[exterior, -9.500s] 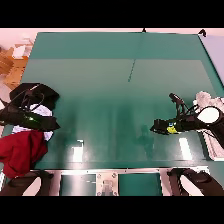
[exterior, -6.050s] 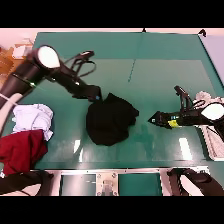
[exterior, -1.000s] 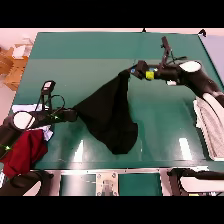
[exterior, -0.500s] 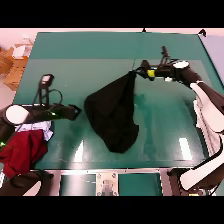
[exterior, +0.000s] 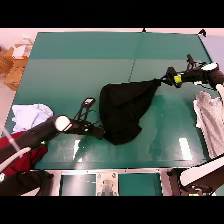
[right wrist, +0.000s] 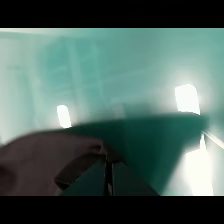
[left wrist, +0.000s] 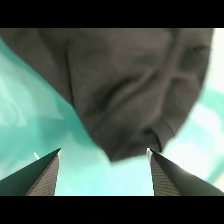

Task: Fold the shirts.

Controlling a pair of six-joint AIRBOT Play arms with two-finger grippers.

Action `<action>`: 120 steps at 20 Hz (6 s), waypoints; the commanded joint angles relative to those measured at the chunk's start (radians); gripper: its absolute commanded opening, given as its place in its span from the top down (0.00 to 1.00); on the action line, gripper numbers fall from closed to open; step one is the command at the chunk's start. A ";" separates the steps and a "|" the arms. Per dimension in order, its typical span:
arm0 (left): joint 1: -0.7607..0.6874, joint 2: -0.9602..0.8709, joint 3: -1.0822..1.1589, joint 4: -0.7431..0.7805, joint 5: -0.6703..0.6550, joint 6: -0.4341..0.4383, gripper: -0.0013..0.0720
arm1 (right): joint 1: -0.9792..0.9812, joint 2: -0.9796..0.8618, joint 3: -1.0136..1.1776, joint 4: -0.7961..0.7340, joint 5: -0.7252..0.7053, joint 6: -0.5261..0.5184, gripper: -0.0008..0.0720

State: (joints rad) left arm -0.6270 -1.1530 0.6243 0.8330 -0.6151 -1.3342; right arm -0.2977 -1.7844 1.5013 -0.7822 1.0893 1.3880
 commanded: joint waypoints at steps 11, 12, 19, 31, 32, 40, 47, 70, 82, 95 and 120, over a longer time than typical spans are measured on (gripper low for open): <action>0.182 -0.088 0.455 0.288 -0.180 -0.053 0.95 | -0.069 0.183 0.033 -0.062 0.116 0.007 0.97; 0.242 -0.029 0.502 0.300 -0.205 -0.051 0.95 | -0.079 0.237 0.057 -0.052 0.116 0.007 0.97; 0.434 0.272 0.887 0.342 -0.284 0.031 0.95 | -0.109 0.640 0.270 -0.004 0.057 0.008 0.97; 0.434 0.253 1.186 0.544 -0.563 -0.035 0.95 | -0.234 0.983 0.247 -0.063 -0.034 0.007 0.97; 0.434 0.230 1.168 0.548 -0.590 -0.051 0.95 | -0.233 0.967 0.208 -0.042 -0.034 0.006 0.97; 0.434 -0.190 0.840 0.494 -0.319 -0.042 0.95 | 0.011 0.573 -0.232 -0.031 -0.250 -0.064 0.97; 0.434 -0.637 0.935 0.280 -0.087 0.035 0.90 | 0.051 0.148 -0.233 -0.012 -0.287 -0.053 0.96; 0.955 -0.651 1.132 0.150 -0.825 0.166 0.19 | -0.382 0.613 -1.154 -0.094 -0.043 -0.066 0.49; 0.955 -0.651 1.130 0.136 -0.896 0.172 0.19 | -0.418 0.613 -1.022 0.002 -0.143 -0.190 0.97; 0.716 -0.650 0.665 -0.016 -0.737 0.375 0.19 | -0.338 0.591 -0.898 -0.057 -0.184 -0.116 0.97; 0.650 -0.647 0.701 0.037 -0.782 0.366 0.95 | -0.339 0.592 -0.892 -0.036 -0.151 -0.142 0.97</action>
State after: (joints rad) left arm 0.0219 -1.8042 1.2991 0.9268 -1.3354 -0.9806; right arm -0.6373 -1.1931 0.6044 -0.8379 0.9154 1.2617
